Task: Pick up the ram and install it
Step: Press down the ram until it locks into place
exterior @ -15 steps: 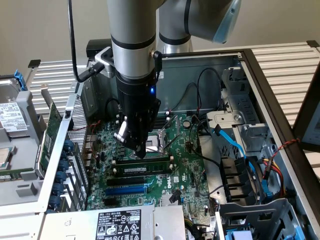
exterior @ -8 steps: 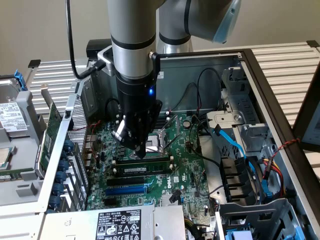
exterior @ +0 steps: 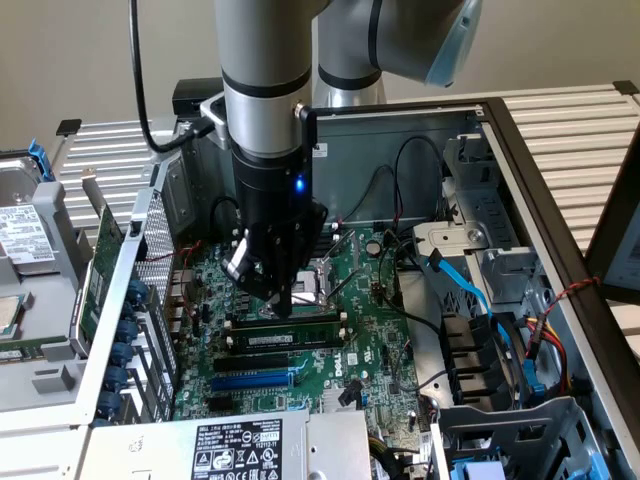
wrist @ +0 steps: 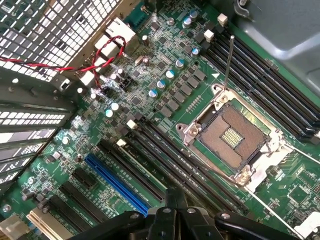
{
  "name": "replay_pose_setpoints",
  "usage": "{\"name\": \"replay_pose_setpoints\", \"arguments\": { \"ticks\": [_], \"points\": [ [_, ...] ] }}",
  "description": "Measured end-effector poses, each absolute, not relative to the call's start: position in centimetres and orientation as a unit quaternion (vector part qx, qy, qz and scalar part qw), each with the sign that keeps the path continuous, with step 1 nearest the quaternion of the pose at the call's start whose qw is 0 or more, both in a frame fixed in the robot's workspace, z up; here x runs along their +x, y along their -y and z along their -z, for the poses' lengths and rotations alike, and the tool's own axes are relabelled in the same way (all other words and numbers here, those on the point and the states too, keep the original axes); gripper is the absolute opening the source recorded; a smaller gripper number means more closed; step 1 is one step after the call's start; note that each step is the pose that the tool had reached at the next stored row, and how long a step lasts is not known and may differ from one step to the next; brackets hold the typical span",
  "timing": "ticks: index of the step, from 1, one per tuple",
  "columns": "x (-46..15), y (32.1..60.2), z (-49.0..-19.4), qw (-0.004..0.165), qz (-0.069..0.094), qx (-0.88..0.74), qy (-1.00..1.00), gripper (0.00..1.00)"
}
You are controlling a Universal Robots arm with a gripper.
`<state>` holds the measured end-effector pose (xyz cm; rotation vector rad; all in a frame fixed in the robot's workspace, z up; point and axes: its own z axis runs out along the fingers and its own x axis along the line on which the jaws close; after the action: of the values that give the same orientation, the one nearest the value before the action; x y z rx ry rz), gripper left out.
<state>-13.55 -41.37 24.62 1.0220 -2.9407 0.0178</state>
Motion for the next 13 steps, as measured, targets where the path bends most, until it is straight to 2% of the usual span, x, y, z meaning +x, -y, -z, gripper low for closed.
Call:
{"name": "replay_pose_setpoints", "arguments": {
  "ticks": [13],
  "points": [
    [-13.55,41.36,-24.63,0.009,-0.008,0.251,0.968,0.11]
  ]
}}
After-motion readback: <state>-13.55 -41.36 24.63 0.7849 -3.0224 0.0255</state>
